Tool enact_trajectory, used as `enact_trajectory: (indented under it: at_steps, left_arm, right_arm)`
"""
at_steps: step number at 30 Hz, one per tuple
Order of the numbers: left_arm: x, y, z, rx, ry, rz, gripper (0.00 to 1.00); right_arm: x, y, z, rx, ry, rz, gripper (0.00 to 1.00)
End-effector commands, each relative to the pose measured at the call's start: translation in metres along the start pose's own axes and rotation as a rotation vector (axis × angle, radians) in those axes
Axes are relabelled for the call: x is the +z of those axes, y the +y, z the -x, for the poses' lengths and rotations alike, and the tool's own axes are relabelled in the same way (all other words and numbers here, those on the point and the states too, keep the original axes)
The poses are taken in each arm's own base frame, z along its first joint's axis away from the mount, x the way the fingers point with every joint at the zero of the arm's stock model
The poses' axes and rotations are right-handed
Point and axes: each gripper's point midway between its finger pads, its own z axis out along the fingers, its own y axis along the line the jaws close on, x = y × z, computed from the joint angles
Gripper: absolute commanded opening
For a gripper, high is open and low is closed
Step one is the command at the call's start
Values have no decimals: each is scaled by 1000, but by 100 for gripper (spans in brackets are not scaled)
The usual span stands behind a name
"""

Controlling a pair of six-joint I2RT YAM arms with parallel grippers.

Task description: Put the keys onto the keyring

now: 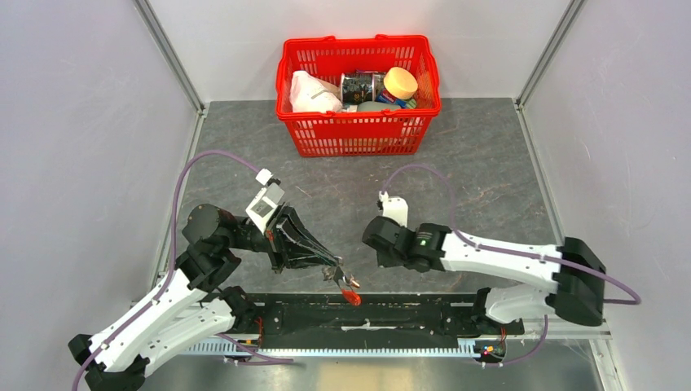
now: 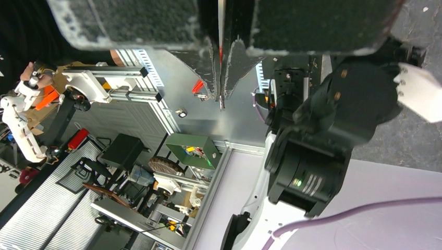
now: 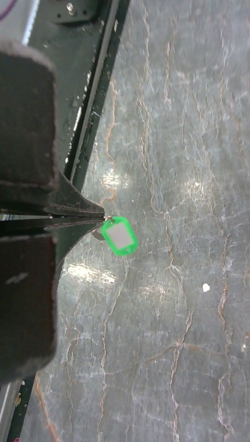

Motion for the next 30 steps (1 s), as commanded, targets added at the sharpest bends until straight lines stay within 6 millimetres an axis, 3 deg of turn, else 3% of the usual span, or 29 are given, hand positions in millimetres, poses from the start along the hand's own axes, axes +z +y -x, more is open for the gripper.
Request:
enact_trajectory:
  at_steps: [1,6,14,23,30]
  left_arm:
    - [0,-16,16,78,-30,-42,2]
    - [0,-20,20,77,-39,-50,2]
    - [-1,-25,23,84,-50,-60,2]
    - [1,-30,27,78,-56,-103,2]
    - [1,-32,29,75,-56,-112,2]
  right_arm:
    - [-26,-11,17,-26,-81,35,0]
    - [-64,-2,33,-72,-142,196,0]
    - [-124,16,42,-252,-193,462,0]
    - [-210,61,50,-466,-235,841,0]
    - [-249,80,58,-615,-249,975,0]
